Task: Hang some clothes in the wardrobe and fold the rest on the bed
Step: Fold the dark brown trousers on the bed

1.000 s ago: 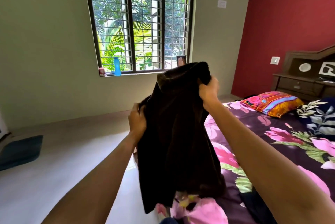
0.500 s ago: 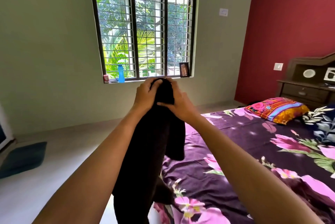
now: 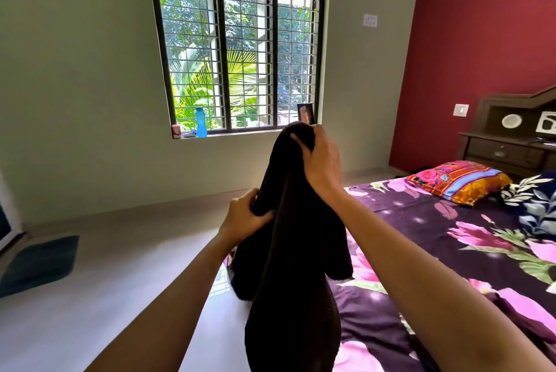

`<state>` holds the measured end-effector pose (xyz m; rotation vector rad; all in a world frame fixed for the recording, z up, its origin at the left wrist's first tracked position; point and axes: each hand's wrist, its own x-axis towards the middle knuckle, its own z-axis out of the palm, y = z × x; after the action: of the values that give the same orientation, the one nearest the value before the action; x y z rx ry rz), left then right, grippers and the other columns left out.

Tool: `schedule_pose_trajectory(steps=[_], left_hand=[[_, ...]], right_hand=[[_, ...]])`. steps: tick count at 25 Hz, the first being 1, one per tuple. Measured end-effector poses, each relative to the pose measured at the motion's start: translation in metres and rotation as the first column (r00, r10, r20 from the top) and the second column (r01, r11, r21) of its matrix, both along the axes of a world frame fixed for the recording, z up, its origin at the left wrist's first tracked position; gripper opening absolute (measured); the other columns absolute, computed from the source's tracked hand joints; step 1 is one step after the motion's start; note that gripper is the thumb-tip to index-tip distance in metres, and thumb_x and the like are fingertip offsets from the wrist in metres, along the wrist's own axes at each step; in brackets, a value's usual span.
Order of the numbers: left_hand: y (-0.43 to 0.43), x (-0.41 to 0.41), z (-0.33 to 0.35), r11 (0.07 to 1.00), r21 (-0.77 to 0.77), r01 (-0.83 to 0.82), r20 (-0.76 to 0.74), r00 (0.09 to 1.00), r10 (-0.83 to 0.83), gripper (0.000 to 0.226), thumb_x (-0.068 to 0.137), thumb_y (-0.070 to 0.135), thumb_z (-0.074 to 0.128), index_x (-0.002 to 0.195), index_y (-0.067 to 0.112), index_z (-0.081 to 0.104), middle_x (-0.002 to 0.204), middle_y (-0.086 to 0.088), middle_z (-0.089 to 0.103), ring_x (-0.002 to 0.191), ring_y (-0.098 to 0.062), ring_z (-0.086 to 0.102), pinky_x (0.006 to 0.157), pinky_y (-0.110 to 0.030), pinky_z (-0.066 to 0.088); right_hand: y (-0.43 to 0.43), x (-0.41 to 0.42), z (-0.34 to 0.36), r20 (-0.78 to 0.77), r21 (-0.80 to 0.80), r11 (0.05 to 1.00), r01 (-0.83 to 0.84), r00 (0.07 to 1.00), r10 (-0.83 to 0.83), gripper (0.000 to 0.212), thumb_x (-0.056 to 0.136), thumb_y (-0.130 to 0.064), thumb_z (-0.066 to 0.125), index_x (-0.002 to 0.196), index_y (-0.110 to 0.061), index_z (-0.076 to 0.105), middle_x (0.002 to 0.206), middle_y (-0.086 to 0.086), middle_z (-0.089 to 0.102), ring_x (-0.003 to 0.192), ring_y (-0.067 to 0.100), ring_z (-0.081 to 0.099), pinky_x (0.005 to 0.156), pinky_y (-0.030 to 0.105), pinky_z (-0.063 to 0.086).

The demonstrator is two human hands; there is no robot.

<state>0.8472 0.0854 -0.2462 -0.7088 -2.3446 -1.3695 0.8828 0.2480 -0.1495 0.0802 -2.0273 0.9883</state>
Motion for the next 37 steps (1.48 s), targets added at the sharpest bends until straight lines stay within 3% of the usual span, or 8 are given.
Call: schedule_pose_trajectory(steps=[7, 13, 17, 21, 26, 29, 32, 37], left_hand=[[-0.024, -0.026, 0.077, 0.794, 0.299, -0.529, 0.121, 0.847, 0.518, 0.034, 0.086, -0.009, 0.043, 0.110, 0.000, 0.065, 0.109, -0.023, 0.065, 0.107, -0.034, 0.058, 0.089, -0.032, 0.042], [0.020, -0.002, 0.141, 0.974, 0.178, -0.139, -0.341, 0.920, 0.193, 0.045, 0.068, -0.022, 0.038, 0.097, -0.002, 0.067, 0.096, -0.012, 0.067, 0.094, -0.020, 0.059, 0.073, -0.005, 0.039], [0.046, 0.010, 0.120, 0.989, 0.131, 0.069, -0.428, 0.904, -0.006, 0.043, 0.062, -0.007, 0.042, 0.093, 0.005, 0.070, 0.090, 0.004, 0.065, 0.091, -0.015, 0.061, 0.081, -0.008, 0.043], [0.016, -0.005, 0.083, 0.987, 0.159, 0.006, -0.208, 0.978, 0.027, 0.054, 0.076, 0.017, 0.075, 0.126, 0.013, 0.053, 0.117, 0.003, 0.057, 0.110, -0.007, 0.050, 0.100, -0.025, 0.040], [-0.007, 0.006, 0.035, 0.951, 0.142, 0.274, 0.334, 0.891, -0.307, 0.114, 0.033, 0.071, 0.078, 0.131, 0.028, 0.037, 0.109, 0.004, 0.057, 0.109, -0.014, 0.056, 0.084, -0.015, 0.046], [-0.005, 0.010, 0.023, 0.907, 0.155, 0.390, 0.430, 0.801, -0.418, 0.076, 0.059, 0.031, 0.084, 0.125, 0.020, 0.049, 0.103, 0.008, 0.061, 0.092, 0.000, 0.061, 0.074, -0.012, 0.049], [-0.001, -0.002, 0.021, 0.961, 0.201, 0.188, 0.336, 0.909, -0.248, 0.021, 0.088, 0.020, 0.064, 0.103, 0.005, 0.064, 0.090, -0.005, 0.063, 0.077, -0.006, 0.063, 0.071, -0.018, 0.048], [-0.006, -0.022, 0.061, 0.882, 0.459, -0.105, 0.104, 0.993, 0.064, 0.008, 0.092, 0.014, 0.058, 0.092, 0.008, 0.064, 0.078, -0.004, 0.064, 0.077, -0.018, 0.057, 0.074, -0.032, 0.043]], right_hand=[[0.055, 0.005, 0.002, 0.310, -0.045, 0.974, 0.222, 0.930, -0.197, 0.049, 0.097, -0.047, 0.042, 0.120, -0.005, 0.054, 0.103, 0.012, 0.062, 0.094, 0.029, 0.059, 0.072, 0.030, 0.037], [0.025, -0.006, -0.020, 0.303, 0.018, 0.944, -0.329, 0.902, 0.308, 0.071, 0.073, -0.041, 0.078, 0.132, -0.017, 0.046, 0.127, 0.000, 0.052, 0.112, 0.010, 0.052, 0.093, 0.025, 0.043], [-0.009, -0.009, -0.012, 0.174, -0.084, 0.940, -0.330, 0.924, 0.340, 0.043, 0.077, -0.010, 0.075, 0.117, -0.005, 0.058, 0.094, -0.001, 0.061, 0.083, 0.010, 0.058, 0.069, 0.019, 0.042], [-0.005, -0.015, -0.020, 0.066, -0.276, 0.944, -0.181, 0.976, 0.207, 0.030, 0.083, -0.009, 0.069, 0.112, -0.007, 0.062, 0.100, 0.008, 0.067, 0.095, 0.021, 0.063, 0.076, 0.020, 0.046], [0.004, -0.014, 0.010, -0.031, -0.582, 0.789, -0.199, 0.974, 0.222, 0.027, 0.085, -0.014, 0.069, 0.110, -0.013, 0.057, 0.100, 0.000, 0.062, 0.097, 0.016, 0.059, 0.089, 0.028, 0.049], [0.015, -0.010, 0.025, -0.107, -0.654, 0.735, -0.182, 0.983, 0.148, 0.035, 0.085, -0.014, 0.069, 0.118, -0.008, 0.057, 0.104, 0.001, 0.062, 0.098, 0.014, 0.059, 0.091, 0.027, 0.048], [0.031, -0.013, 0.027, -0.136, -0.689, 0.700, -0.187, 0.982, 0.128, 0.036, 0.084, -0.015, 0.070, 0.117, -0.009, 0.058, 0.106, 0.001, 0.064, 0.101, 0.016, 0.061, 0.093, 0.029, 0.050], [0.061, -0.020, 0.011, 0.031, -0.648, 0.761, -0.027, 0.998, 0.061, 0.049, 0.081, -0.014, 0.074, 0.124, -0.006, 0.054, 0.116, 0.008, 0.063, 0.109, 0.024, 0.060, 0.094, 0.035, 0.050]])
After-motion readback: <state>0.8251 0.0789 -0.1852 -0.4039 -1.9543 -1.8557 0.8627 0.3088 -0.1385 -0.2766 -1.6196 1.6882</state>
